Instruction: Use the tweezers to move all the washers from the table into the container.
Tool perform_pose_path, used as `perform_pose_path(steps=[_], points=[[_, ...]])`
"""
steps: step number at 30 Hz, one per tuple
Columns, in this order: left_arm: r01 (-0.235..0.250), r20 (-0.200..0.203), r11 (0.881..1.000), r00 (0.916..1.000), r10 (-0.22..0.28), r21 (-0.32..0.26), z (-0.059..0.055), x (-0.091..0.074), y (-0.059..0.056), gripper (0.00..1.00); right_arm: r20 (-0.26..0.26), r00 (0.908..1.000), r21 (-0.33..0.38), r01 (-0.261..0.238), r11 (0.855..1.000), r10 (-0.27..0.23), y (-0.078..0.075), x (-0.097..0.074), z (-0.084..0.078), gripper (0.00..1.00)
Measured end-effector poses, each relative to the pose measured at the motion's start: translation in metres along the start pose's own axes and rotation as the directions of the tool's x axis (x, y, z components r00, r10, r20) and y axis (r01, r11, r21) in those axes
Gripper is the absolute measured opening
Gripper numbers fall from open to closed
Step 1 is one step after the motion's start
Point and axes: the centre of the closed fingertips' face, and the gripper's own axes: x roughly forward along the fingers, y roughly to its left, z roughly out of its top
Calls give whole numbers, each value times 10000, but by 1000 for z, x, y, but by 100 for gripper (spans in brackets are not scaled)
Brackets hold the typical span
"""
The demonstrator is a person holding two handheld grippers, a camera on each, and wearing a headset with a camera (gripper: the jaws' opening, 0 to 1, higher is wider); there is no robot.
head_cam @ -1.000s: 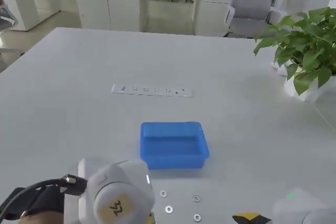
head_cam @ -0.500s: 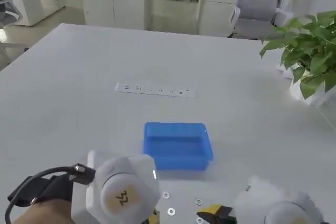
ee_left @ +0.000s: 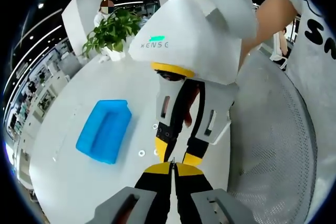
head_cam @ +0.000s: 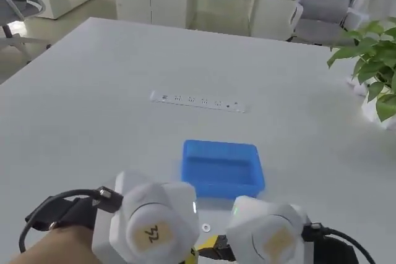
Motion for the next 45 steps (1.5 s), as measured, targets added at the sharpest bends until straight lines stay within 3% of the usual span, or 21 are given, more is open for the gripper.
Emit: perform_pose_path(steps=[8,11,17,21,24,26,27,29,33,34,39,44,45], points=[[91,60,9994,9999,-93,335,0,1,-3,0,-138,9999,-590,-90,9982,82,0,5,-1,6],[-60,96,9992,9999,56,407,-1,2,-1,0,-74,9999,-479,67,9988,-71,0,5,-1,5],[-625,235,9977,9977,632,-275,-6,7,0,0,-167,9994,-1164,284,9928,-305,0,6,-1,3],[-586,778,9898,9946,690,-1296,-4,4,-2,4,-198,9991,-1249,355,9915,-383,0,5,-1,3],[-765,713,9759,9931,927,-2044,-13,1,-2,15,-96,9993,-995,353,9944,-365,0,4,1,2],[-878,1005,9634,9881,1165,-2534,-13,-3,-1,19,-93,9996,-807,268,9964,-276,1,4,2,2],[-955,1260,9504,9824,1380,-2960,-13,-7,1,21,-93,9996,-870,272,9958,-281,1,5,2,2],[-879,1290,9298,9814,1423,-3575,-17,-12,-2,27,-74,9996,-1038,271,9942,-280,3,3,4,2],[-1359,1303,9144,9714,1987,-3813,-23,-21,2,35,-51,9996,-1167,262,9928,-270,4,-1,7,2],[-1558,1383,9061,9643,2259,-3934,-23,-25,4,39,-3,9996,-1132,281,9932,-283,3,-4,9,2],[-1845,1566,8659,9455,2855,-4649,-26,-39,5,52,532,9973,-544,538,9971,-509,-7,-20,21,2],[-2033,1371,8465,9421,3059,-4920,-32,-45,1,63,1087,9888,67,1025,9947,-1026,-27,-40,34,2],[-2074,1316,8445,9421,3083,-4938,-33,-46,1,66,1332,9836,348,1178,9924,-1214,-34,-46,40,2]])
